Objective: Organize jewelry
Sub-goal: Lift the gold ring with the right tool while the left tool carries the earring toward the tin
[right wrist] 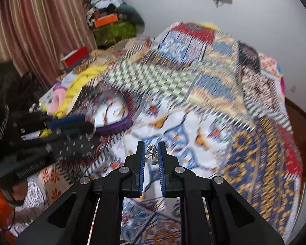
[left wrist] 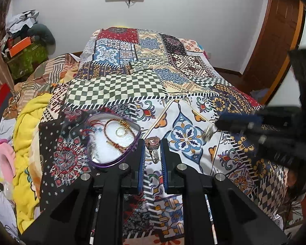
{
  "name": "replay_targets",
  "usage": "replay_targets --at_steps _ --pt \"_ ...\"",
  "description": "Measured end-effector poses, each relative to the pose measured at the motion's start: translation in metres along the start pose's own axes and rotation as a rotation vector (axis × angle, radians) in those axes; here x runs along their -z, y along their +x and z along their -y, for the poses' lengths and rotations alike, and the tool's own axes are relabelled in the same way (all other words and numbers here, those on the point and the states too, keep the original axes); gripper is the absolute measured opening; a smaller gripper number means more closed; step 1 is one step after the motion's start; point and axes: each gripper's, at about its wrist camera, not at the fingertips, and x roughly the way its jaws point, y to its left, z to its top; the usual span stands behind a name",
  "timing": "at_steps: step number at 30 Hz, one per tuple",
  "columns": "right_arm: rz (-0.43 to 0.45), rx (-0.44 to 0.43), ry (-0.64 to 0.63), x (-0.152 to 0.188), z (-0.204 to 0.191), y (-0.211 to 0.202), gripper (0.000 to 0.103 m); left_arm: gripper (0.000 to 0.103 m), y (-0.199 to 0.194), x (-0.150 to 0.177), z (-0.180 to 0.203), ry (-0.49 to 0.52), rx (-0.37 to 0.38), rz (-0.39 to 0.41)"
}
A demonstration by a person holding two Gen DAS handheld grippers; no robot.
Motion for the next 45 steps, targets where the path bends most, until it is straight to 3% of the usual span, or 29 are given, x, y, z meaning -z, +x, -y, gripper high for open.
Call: replay_targets --at_steps 5,8,15,23,31,35,39,45 --pt "-0.105 -0.024 0.001 0.025 -0.006 0.024 0.011 0.013 -0.004 0.008 -0.01 -0.009 -0.008 -0.008" --pt "-0.165 0.003 -0.012 0.039 -0.008 0.024 0.011 0.013 -0.003 0.012 -0.016 -0.021 -0.01 -0.016" --pt "-0.146 0.026 -0.033 0.047 -0.004 0.006 0.02 0.013 0.007 0.022 -0.021 -0.043 0.002 -0.048" --pt "-0.128 0.026 0.009 0.028 0.003 0.023 0.023 0.013 0.018 0.029 -0.015 -0.034 0.018 -0.079" --pt "-0.237 -0.037 0.022 0.027 0.002 0.068 0.023 0.013 0.026 0.03 -0.018 -0.038 0.024 -0.092" --pt "-0.205 -0.047 0.011 0.031 0.0 0.068 0.023 0.013 0.031 0.031 -0.021 -0.046 0.026 -0.103" --pt "-0.197 -0.058 0.035 0.031 0.004 0.064 0.015 0.013 0.034 0.03 -0.021 -0.049 0.029 -0.108" --pt "-0.129 -0.064 0.069 0.021 0.011 0.04 0.015 0.013 0.028 0.027 -0.017 -0.037 0.029 -0.093"
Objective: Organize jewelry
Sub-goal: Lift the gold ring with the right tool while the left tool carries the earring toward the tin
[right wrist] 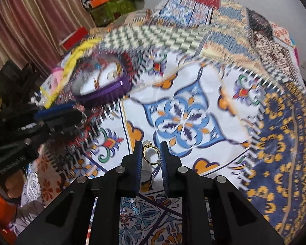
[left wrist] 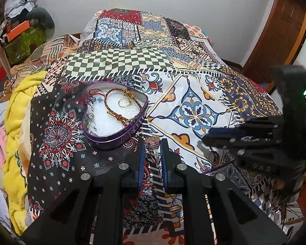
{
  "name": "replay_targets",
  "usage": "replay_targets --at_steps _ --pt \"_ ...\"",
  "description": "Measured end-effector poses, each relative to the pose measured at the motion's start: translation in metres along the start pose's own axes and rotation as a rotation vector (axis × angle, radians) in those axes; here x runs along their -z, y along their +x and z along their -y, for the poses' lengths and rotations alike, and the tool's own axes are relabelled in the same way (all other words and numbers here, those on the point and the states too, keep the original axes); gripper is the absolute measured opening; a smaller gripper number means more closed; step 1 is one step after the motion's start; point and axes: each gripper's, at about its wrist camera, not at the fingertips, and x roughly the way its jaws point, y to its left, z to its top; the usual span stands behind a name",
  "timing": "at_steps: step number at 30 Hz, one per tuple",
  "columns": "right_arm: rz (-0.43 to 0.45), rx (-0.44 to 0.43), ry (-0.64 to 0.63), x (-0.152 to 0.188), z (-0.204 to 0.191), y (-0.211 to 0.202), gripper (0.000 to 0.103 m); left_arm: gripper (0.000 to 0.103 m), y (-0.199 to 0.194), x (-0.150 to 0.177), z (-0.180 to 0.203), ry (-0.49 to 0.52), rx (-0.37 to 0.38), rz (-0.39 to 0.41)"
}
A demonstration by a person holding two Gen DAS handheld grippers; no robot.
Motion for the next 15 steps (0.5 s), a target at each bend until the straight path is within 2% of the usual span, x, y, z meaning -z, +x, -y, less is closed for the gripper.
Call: replay_targets --at_steps 7,15 --pt "0.114 0.016 0.005 -0.015 0.001 -0.044 0.015 0.013 -0.013 -0.002 0.0 -0.002 -0.009 0.028" --pt "0.193 0.02 -0.02 -0.027 -0.012 -0.068 0.015 0.013 -0.029 -0.005 -0.005 -0.012 -0.023 0.064"
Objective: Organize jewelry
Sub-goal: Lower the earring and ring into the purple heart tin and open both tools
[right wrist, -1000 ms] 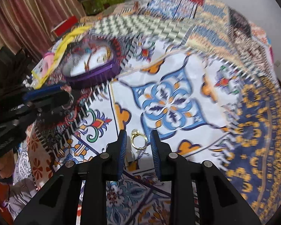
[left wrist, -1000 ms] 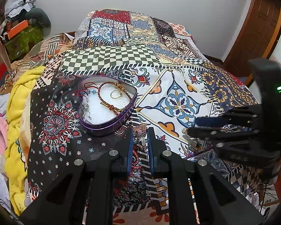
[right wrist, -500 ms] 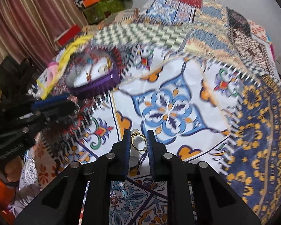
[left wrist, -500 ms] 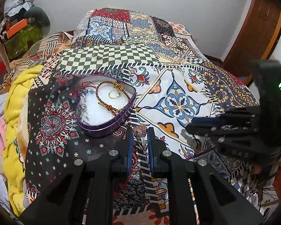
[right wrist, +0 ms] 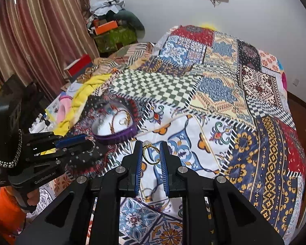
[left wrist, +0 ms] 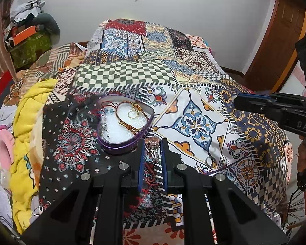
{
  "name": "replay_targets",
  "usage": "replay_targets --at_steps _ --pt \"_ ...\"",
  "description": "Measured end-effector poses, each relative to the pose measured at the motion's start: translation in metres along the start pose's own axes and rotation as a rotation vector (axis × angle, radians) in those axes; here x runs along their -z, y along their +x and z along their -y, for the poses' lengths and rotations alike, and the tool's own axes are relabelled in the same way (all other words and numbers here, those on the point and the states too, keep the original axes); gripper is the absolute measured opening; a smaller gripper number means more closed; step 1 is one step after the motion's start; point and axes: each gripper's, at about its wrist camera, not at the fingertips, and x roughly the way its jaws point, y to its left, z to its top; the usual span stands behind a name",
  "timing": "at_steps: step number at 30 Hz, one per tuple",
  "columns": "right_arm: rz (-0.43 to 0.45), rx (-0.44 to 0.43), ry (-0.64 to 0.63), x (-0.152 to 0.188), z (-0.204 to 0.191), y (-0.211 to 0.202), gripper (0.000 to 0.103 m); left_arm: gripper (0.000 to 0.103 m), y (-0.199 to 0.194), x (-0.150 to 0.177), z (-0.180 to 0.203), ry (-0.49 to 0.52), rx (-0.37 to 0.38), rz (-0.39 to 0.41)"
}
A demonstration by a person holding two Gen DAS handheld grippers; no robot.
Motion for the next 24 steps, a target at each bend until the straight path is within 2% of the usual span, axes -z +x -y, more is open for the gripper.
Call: replay_targets --at_steps 6,15,24 --pt "0.01 -0.038 -0.004 -0.005 -0.011 0.006 0.015 0.013 -0.012 -0.004 -0.012 -0.015 -0.023 0.03" --pt "-0.056 -0.101 -0.051 -0.008 -0.045 0.048 0.015 0.013 -0.015 -0.003 -0.037 -0.057 -0.054 0.039" --pt "-0.093 -0.117 -0.044 -0.018 -0.051 0.081 0.015 0.013 -0.005 -0.01 -0.053 -0.073 -0.059 0.043"
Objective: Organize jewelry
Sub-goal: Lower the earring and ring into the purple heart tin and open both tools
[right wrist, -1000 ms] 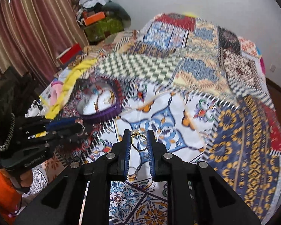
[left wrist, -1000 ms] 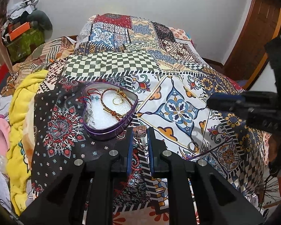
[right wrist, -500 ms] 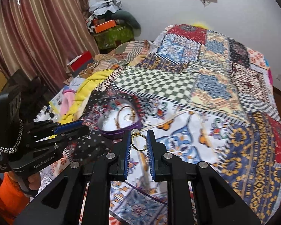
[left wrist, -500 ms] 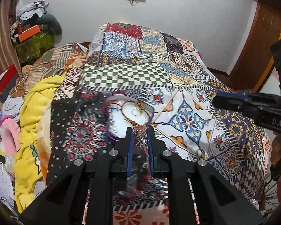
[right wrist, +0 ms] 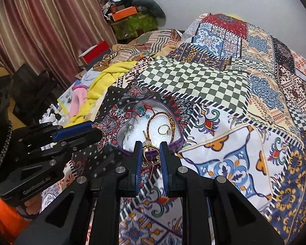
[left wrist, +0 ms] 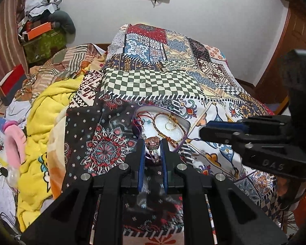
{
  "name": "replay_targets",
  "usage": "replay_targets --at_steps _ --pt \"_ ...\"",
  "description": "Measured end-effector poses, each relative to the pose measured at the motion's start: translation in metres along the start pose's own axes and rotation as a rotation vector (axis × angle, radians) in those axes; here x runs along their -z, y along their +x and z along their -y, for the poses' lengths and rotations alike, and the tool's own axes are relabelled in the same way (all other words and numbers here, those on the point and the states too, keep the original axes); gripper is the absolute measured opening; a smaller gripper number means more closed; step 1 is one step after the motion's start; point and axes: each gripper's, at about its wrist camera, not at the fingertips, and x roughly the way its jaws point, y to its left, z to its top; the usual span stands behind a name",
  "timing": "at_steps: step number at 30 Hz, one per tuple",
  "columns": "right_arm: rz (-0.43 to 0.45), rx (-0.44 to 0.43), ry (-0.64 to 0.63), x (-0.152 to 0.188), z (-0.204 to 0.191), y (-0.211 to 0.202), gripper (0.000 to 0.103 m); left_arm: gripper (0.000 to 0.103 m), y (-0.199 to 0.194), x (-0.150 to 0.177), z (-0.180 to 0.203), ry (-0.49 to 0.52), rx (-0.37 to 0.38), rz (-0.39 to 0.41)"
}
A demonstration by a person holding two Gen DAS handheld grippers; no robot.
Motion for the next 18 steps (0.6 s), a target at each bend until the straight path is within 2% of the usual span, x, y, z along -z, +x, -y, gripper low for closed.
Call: replay_targets --at_steps 18 --pt "-0.05 0.007 0.001 -0.02 0.011 0.038 0.016 0.013 0.036 -0.024 -0.006 -0.001 0.017 -0.012"
